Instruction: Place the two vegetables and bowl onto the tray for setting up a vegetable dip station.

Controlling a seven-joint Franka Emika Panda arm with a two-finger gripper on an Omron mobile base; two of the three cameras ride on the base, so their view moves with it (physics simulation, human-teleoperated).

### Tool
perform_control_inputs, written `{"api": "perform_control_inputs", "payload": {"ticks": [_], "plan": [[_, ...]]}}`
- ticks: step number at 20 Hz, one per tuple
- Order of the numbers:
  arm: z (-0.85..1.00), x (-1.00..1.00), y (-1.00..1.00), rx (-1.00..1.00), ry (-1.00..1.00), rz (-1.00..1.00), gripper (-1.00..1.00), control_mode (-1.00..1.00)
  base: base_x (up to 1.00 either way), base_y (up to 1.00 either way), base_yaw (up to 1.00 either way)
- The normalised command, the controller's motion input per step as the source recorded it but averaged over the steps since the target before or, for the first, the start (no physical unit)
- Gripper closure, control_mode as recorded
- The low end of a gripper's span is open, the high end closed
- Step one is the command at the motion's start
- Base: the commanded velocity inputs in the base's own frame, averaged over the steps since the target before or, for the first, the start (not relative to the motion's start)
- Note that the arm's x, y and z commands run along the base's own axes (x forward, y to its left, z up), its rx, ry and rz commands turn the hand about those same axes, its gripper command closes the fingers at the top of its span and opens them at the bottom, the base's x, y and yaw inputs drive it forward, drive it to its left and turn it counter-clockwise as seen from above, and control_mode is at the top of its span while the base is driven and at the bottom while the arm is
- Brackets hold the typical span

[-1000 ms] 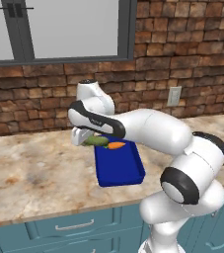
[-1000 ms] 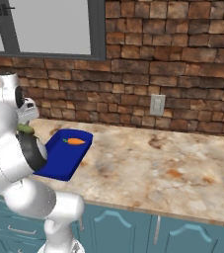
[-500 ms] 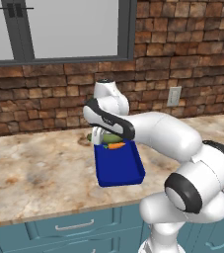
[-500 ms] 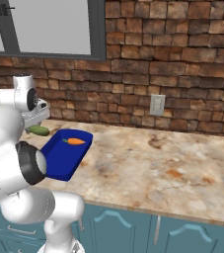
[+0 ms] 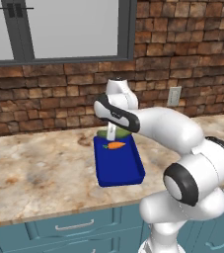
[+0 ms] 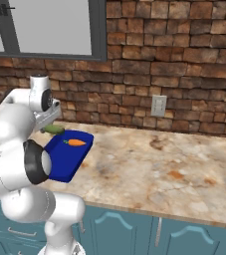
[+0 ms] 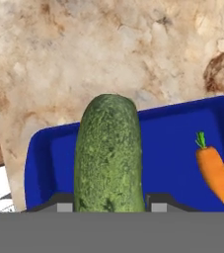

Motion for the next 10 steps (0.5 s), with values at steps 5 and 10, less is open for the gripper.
{"api": "perform_control_inputs", "payload": {"ticks": [5,10], "plan": [[0.00,0.47,-0.30,0.00,0.00,0.18,1.00,-1.00,0.00,0.00,0.00],[0.00,0.42,-0.26,0.00,0.00,0.17,1.00,-1.00,0.00,0.00,0.00]]}}
